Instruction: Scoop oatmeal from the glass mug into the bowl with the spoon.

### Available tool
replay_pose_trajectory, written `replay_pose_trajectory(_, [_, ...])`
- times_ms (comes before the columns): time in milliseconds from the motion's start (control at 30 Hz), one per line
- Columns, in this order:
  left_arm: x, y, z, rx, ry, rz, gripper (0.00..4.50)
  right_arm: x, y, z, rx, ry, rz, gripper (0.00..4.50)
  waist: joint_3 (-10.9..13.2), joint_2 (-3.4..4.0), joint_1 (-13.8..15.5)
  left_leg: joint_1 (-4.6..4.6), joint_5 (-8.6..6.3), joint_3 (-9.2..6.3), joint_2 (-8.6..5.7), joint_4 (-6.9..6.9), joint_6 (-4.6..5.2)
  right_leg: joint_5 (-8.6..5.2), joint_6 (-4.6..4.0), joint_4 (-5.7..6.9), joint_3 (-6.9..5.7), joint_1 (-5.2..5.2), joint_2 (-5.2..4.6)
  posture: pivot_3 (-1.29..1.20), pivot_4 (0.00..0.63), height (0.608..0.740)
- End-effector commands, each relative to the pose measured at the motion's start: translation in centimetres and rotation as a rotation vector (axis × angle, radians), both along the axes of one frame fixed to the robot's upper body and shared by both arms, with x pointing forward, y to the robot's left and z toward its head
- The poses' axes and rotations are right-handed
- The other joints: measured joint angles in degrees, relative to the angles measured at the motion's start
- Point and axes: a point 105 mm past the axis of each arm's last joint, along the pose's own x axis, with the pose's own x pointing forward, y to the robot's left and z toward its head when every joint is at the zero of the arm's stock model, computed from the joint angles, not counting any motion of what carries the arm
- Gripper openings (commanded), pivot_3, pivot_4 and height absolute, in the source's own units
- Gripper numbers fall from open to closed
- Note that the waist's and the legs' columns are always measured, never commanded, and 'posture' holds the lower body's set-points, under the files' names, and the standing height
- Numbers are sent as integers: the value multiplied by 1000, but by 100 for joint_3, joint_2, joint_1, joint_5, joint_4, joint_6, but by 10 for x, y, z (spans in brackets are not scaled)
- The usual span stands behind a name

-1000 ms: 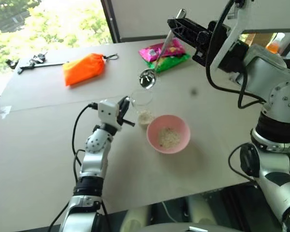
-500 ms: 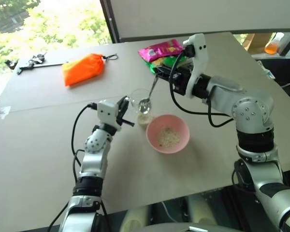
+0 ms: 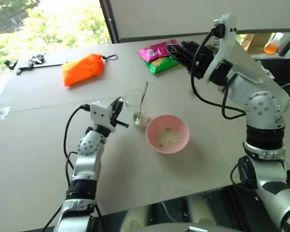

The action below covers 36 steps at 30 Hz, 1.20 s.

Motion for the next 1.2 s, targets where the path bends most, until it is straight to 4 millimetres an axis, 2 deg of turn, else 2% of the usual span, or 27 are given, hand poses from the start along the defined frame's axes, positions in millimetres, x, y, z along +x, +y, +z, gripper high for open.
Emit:
replay_pose_trajectory(33, [-3, 5, 2, 20, -3, 17, 353, -3, -10, 13, 35, -55, -22, 3442, 1, 2, -12, 0, 0, 1, 1, -1, 0, 0, 0, 1, 1, -1, 1, 0, 150, 740])
replay_pose_trajectory(100, [-4, 5, 2, 20, -4, 17, 955, -1, -14, 13, 43, -51, -39, 3478, 1, 2, -25, 0, 0, 1, 2, -2, 0, 0, 0, 1, 2, -2, 1, 0, 150, 740])
replay_pose_trajectory(167, [-3, 5, 2, 20, -2, 20, 955, 0, -16, 13, 47, -49, -49, 3478, 1, 2, -22, 0, 0, 1, 1, -2, 0, 0, 0, 0, 1, -1, 1, 0, 150, 740])
replay_pose_trajectory(200, [-3, 5, 1, 19, 2, 19, 1305, 0, -17, 13, 47, -48, -51, 3478, 1, 2, -19, -1, 0, 0, 1, -2, 0, 0, 0, -1, 1, -1, 0, 0, 150, 740])
replay_pose_trajectory(267, [-3, 6, 0, 18, 3, 23, 1664, 0, -17, 12, 45, -46, -52, 3478, 1, 2, -10, -1, 0, 1, 0, -2, 0, 0, 0, -2, 1, -1, -1, 0, 150, 740])
replay_pose_trajectory(300, [-4, 7, 0, 19, 0, 26, 2057, 0, -17, 11, 44, -45, -51, 3478, 1, 2, -7, -1, 0, 0, 0, -2, 0, 0, 0, -2, 1, -1, -1, 0, 150, 740])
replay_pose_trajectory(533, [-12, 9, 2, 10, -13, 35, 2057, -3, -20, 6, 37, -33, -44, 3478, 1, 2, 7, -1, 0, 0, 0, -2, 0, 0, 0, -2, 1, -1, -1, 0, 150, 740])
replay_pose_trajectory(733, [-30, 9, 2, 0, -27, 21, 2057, -26, -18, -12, -10, -64, 70, 3478, 1, 2, 30, -3, -1, -1, 2, -4, 1, 0, 0, -8, 2, 0, -2, 0, 150, 740])
replay_pose_trajectory(833, [-39, 8, 7, 0, -58, 20, 2057, -29, -22, -27, -47, -90, 58, 3478, 1, 1, 35, -2, -1, 0, 1, -4, 1, 0, 0, -8, 2, 1, -2, 0, 150, 740])
replay_pose_trajectory(933, [-53, 3, 7, 6, -52, 0, 2057, -30, -37, -55, -85, -107, 6, 3478, -2, -4, 39, -1, -1, 1, 2, -3, 1, 0, 0, -5, 1, 2, -2, 0, 150, 740])
replay_pose_trajectory(1000, [-66, 5, -1, 4, -10, -3, 2057, -35, -54, -78, -100, -95, -28, 3478, -2, -3, 44, 1, -2, 1, 2, -4, 1, 0, 0, -10, 3, 5, -2, 0, 150, 740])
replay_pose_trajectory(1100, [-86, 14, -21, 12, 95, -1, 2057, -54, -73, -119, -193, -52, -6, 3478, -2, -3, 51, 2, -2, 6, 1, -4, 3, 0, 0, -10, 6, 4, -2, 0, 150, 740])
replay_pose_trajectory(1200, [-103, 18, -31, 53, 159, -23, 2057, -75, -86, -150, -273, -10, 33, 3478, -1, -2, 56, 13, -6, 4, 8, -13, 7, -1, 0, -25, 6, 17, 1, 0, 150, 740])
